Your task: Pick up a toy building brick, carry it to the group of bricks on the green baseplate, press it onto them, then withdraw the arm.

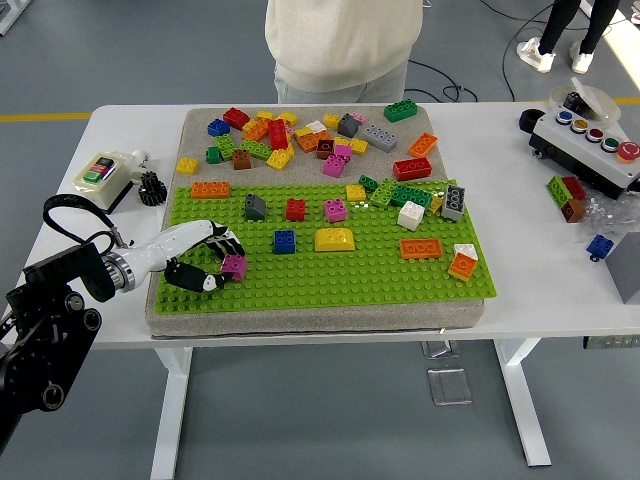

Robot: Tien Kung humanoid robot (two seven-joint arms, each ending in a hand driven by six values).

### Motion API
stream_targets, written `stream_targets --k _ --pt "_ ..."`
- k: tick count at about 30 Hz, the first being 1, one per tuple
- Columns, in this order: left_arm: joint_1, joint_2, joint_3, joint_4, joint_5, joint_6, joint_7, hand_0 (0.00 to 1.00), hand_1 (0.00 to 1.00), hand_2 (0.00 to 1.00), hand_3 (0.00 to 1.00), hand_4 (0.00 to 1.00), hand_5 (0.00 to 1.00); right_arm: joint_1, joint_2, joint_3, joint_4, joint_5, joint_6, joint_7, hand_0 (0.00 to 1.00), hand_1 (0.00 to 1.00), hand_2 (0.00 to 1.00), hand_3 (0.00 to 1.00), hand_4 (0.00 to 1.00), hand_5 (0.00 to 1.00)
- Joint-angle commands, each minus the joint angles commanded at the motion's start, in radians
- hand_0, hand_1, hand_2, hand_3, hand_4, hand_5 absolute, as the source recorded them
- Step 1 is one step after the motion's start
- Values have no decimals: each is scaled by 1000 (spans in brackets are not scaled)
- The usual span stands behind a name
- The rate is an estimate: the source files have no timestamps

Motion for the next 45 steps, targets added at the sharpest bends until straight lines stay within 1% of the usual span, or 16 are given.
stream_targets --k 1,2,7,8,13,14,19,20,25,26,31,32,37,38,44,45 --pt "0 0 0 0 0 0 0 716 645 610 588 637 35 0 0 0 0 0 0 0 733 657 703 570 907 498" --pt "0 0 0 1 0 -1 1 719 665 628 609 699 73 0 0 0 0 0 0 0 729 657 703 570 907 498" --pt "-1 -1 -2 3 0 0 3 719 665 628 609 699 73 0 1 0 0 2 -1 0 729 657 703 570 907 498" --pt "-2 -2 -2 3 0 1 3 723 670 639 620 733 97 0 1 0 0 2 -1 0 729 657 703 571 908 499" --pt "-3 -2 -5 4 0 2 4 723 670 639 620 733 97 -1 1 -1 0 2 -2 1 729 657 703 571 908 499" --pt "-3 -2 -5 4 0 2 4 727 684 648 641 780 117 -1 1 -1 0 3 -2 1 729 657 703 570 909 499" --pt "-5 -2 -8 2 0 1 4 727 684 648 641 780 117 0 2 0 0 3 -4 1 729 657 703 570 909 499" --pt "-5 -1 -8 1 0 0 4 729 688 652 648 797 129 0 2 0 0 3 -5 1 729 657 703 571 908 499" --pt "-4 -1 -9 -4 0 -3 5 729 688 652 648 797 129 0 2 0 0 4 -6 2 729 657 703 571 908 499" --pt "-4 -1 -9 -5 0 -3 5 733 690 654 653 812 142 0 2 0 0 4 -6 2 729 657 702 571 909 499" --pt "0 2 -12 -34 0 -16 5 733 690 654 653 812 142 -1 2 1 0 4 -5 2 729 657 702 571 909 499" --pt "0 3 -12 -47 0 -19 5 736 693 659 654 846 172 -1 2 2 0 3 -4 2 729 657 703 571 909 499" --pt "1 9 -11 -81 0 -26 6 736 693 659 654 846 172 -2 2 3 0 3 -2 2 729 657 703 571 909 499" --pt "2 12 -9 -89 0 -27 5 749 703 678 632 893 257 -1 2 3 0 3 -2 2 729 657 702 571 908 499" --pt "17 28 2 -129 0 -32 -7 749 703 678 632 893 257 -1 2 4 0 4 -1 2 729 657 702 571 908 499" --pt "19 29 3 -132 0 -34 -8 860 789 771 594 998 474 -1 2 4 0 4 -1 2 729 657 703 570 908 499"
